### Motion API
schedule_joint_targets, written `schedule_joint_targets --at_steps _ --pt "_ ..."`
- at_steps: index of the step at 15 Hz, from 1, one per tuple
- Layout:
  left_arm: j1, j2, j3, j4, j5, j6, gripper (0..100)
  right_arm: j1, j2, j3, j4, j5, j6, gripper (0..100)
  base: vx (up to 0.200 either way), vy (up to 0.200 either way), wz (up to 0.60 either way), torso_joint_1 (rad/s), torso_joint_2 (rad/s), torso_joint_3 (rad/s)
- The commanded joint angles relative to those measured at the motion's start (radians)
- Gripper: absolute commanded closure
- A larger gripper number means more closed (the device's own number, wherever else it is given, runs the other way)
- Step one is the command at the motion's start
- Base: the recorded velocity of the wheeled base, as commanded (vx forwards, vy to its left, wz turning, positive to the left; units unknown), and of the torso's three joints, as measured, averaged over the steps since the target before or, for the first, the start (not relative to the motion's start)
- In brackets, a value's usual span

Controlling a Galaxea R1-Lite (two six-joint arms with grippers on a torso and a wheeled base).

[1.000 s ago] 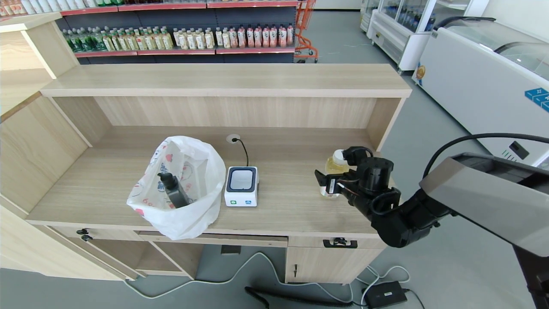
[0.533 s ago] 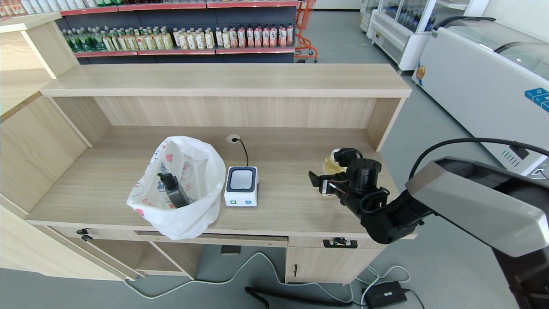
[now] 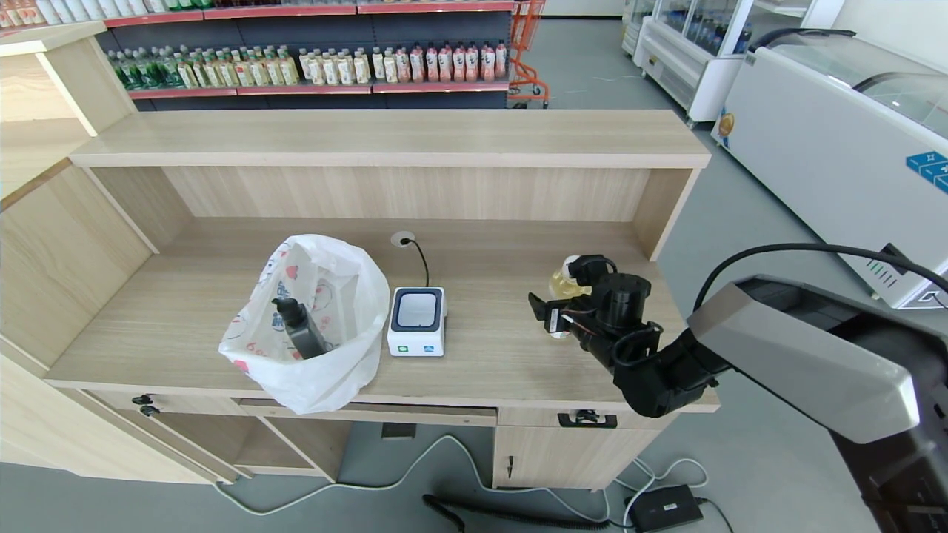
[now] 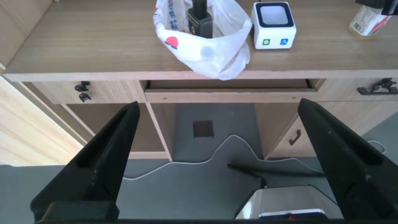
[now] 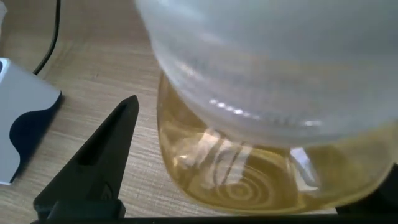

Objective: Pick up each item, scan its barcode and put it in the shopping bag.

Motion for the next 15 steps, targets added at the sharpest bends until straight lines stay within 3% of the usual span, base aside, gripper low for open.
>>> schedule_joint_targets --at_steps 1,12,15 --pt "0.000 0.000 0.000 0.000 0.000 0.000 0 -0.007 0.003 -0.002 -0.002 0.018 -0.006 100 0.000 0.000 0.00 0.000 0.00 0.000" --pt "0.000 0.000 0.000 0.000 0.000 0.000 0 -0.037 -0.052 0.056 -0.035 0.024 -0.065 100 0.000 0.000 0.00 0.000 0.00 0.000" --pt "0.000 0.000 0.000 0.000 0.000 0.000 0 -0.049 -0.345 0.283 0.046 0.037 0.085 100 0.000 0.000 0.00 0.000 0.00 0.000"
